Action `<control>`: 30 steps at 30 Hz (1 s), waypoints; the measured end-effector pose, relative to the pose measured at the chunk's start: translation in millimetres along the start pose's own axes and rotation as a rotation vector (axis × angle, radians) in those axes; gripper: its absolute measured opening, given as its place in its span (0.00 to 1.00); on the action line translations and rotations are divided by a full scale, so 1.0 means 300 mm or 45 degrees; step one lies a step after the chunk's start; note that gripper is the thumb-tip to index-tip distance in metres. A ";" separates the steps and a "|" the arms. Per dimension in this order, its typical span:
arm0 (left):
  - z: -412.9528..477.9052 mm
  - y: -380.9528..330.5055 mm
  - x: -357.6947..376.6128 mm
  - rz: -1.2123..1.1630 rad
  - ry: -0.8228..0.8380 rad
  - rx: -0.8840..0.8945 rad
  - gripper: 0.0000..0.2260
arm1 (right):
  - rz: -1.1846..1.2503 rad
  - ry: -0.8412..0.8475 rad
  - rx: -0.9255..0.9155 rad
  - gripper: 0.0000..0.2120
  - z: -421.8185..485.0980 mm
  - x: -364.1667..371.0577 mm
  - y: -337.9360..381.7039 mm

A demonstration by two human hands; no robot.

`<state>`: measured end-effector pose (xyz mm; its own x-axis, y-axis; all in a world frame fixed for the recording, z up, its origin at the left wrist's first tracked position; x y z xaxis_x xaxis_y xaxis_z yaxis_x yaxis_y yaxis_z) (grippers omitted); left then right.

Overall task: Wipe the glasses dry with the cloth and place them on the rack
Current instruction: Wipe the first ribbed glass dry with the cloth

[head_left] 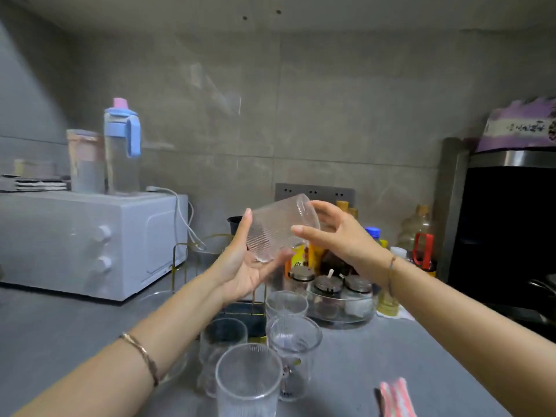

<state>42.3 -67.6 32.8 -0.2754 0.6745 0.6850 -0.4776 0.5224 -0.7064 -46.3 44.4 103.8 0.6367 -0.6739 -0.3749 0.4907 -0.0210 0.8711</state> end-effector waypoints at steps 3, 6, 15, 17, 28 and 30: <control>0.103 -0.047 -0.044 0.477 0.050 -0.032 0.37 | -0.015 -0.065 -0.042 0.27 0.136 -0.008 0.020; 0.197 -0.172 -0.120 1.188 -0.064 0.212 0.38 | -0.027 -0.099 -0.038 0.18 0.266 -0.018 0.035; 0.265 -0.405 -0.532 1.966 -0.233 0.580 0.14 | -0.283 -0.109 -0.005 0.33 0.624 0.214 0.067; 0.283 -0.394 -0.594 1.894 -0.223 0.523 0.15 | -0.327 -0.107 0.027 0.39 0.687 0.280 0.047; 0.295 -0.358 -0.729 1.544 -0.310 0.600 0.23 | -0.405 0.171 0.343 0.41 0.867 0.638 -0.132; 0.317 -0.348 -0.739 1.439 -0.305 0.503 0.24 | -0.384 0.243 0.429 0.40 0.877 0.685 -0.147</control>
<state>74.0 -321.2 -28.4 -0.8265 0.5114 -0.2354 -0.0786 -0.5188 -0.8513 -93.6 -287.5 71.8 0.6091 -0.4544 -0.6500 0.4700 -0.4533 0.7574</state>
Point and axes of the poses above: each hand's wrist, its own z-axis towards the middle knuckle, its own x-axis out of the palm, y = z × x, the point moved 8 cm from there along z, towards the middle knuckle, and after that the axes turned 12 degrees about x, right-handed, at the moved point
